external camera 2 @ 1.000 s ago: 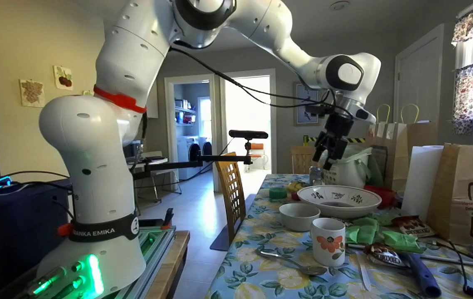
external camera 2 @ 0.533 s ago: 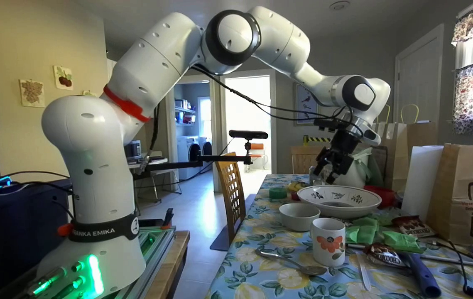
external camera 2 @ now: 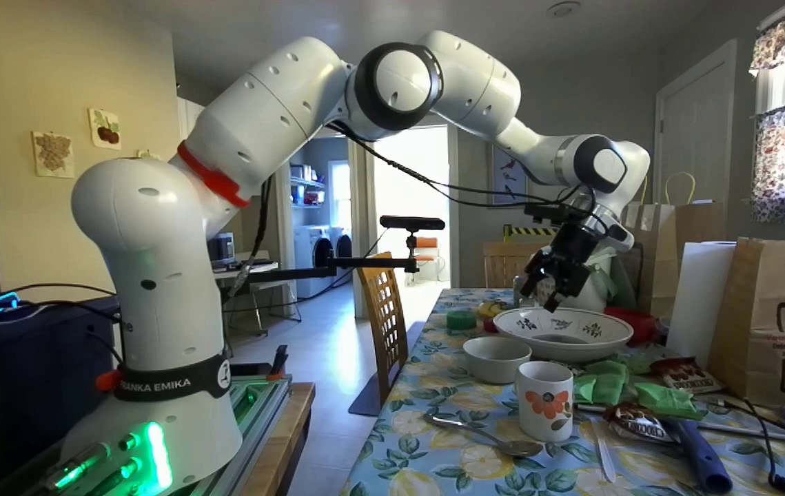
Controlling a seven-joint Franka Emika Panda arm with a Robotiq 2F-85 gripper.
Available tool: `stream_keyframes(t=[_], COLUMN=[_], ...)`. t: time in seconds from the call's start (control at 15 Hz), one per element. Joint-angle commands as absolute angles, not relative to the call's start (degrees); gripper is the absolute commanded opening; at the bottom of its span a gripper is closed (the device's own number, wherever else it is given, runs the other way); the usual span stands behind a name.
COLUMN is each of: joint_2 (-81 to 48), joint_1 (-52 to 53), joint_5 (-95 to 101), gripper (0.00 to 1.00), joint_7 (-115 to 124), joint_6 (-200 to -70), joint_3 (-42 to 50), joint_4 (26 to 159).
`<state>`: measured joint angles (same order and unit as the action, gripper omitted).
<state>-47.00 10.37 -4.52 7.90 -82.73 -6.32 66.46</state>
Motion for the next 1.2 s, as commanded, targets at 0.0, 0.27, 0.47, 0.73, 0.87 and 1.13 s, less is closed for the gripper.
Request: stream_keyframes(t=[0.0,0.27,0.47,0.73,0.87,1.13], joint_2=[-46.78,-45.0,-43.87,-41.55,-40.29,-39.63], joint_1=[11.67,11.97,11.96,11.46,11.12,10.55], joint_5=[-2.01,-1.31,-1.62,-1.95,-2.12,-1.68], gripper=[1.0,1.0,1.0,1.0,1.0,1.0], joint_7=[5.6,4.97,4.79,4.78,4.74,3.68], joint_6=[-82.89,-84.26,-85.36,-87.76,-89.0,-89.86], joint_3=[-5.59,-5.86,-6.02,-5.93,-5.9,-5.75], joint_4=[66.59,70.33,73.24,78.67,81.61,83.97])
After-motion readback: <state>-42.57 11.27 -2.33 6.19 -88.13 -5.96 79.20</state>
